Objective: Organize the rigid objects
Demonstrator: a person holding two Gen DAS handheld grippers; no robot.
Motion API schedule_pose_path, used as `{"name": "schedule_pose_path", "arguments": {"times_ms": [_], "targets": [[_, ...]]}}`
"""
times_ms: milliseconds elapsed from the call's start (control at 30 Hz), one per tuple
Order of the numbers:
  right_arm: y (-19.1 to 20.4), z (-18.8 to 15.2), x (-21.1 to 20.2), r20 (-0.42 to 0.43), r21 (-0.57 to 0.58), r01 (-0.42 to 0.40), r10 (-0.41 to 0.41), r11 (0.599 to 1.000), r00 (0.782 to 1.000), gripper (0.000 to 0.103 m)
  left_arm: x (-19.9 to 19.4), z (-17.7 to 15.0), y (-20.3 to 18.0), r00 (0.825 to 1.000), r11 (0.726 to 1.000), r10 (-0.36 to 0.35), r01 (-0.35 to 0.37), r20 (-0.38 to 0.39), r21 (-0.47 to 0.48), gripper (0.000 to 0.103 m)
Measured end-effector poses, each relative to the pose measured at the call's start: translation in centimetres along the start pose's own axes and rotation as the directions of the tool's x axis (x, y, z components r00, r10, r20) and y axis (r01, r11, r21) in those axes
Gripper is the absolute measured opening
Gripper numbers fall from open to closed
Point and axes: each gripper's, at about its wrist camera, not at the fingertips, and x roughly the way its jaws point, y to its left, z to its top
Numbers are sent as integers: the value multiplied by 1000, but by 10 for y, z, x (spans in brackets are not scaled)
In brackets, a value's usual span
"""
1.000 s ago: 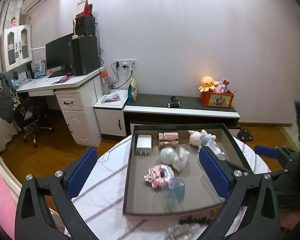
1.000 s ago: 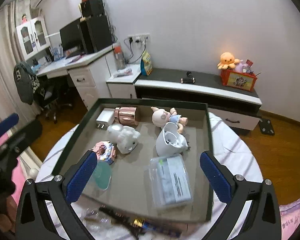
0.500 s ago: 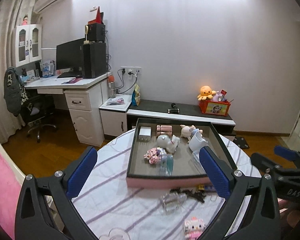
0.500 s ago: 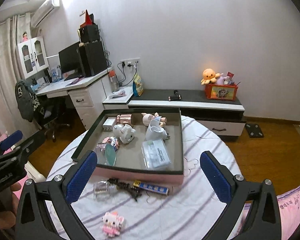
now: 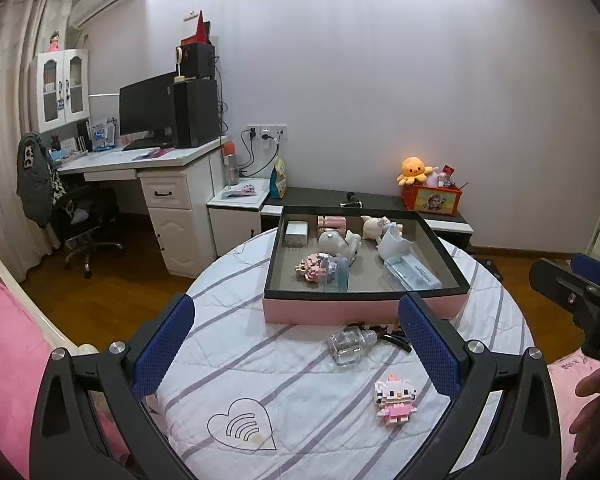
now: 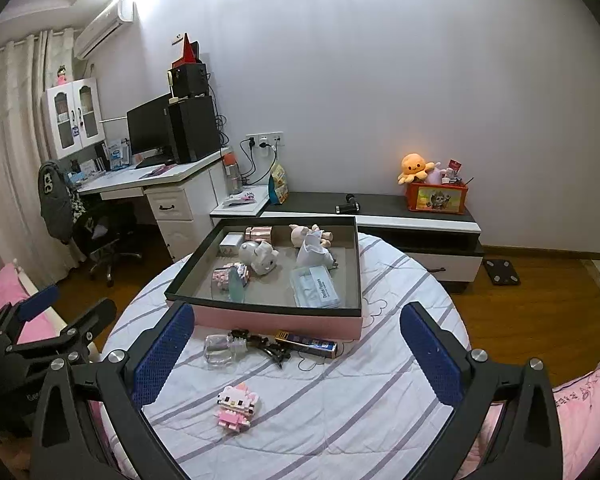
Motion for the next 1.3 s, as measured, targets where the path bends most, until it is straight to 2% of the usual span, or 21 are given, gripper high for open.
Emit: {"name": "schedule_pose_path", "arguments": {"times_ms": [333, 600, 800, 1033, 1200, 1300], "targets": [[-10, -3, -4, 1, 18, 21, -21, 1000, 1000, 103, -4, -2, 2, 1000, 1000, 2, -2, 1, -1, 103], [-40, -21, 28, -104, 48, 68, -63, 996, 993, 103, 19, -32, -18, 993, 998, -49, 53, -105, 31, 103], [-46, -40, 59, -192, 47, 60, -50, 997, 980, 103, 44, -61, -40, 977, 994, -92, 103, -194, 43, 103], [-49, -50, 76, -237, 49, 55, -42, 997, 971, 103, 82, -89, -57, 948, 990, -110, 131, -298, 52, 103], [-53, -52, 94, -266, 53, 54, -38, 997, 963, 103, 104, -100, -64, 934, 990, -106, 132, -342, 52, 103], [-51, -54, 112, -296, 57, 41, -22, 998, 955, 103, 112, -103, -70, 926, 987, -129, 154, -354, 45, 102]]}}
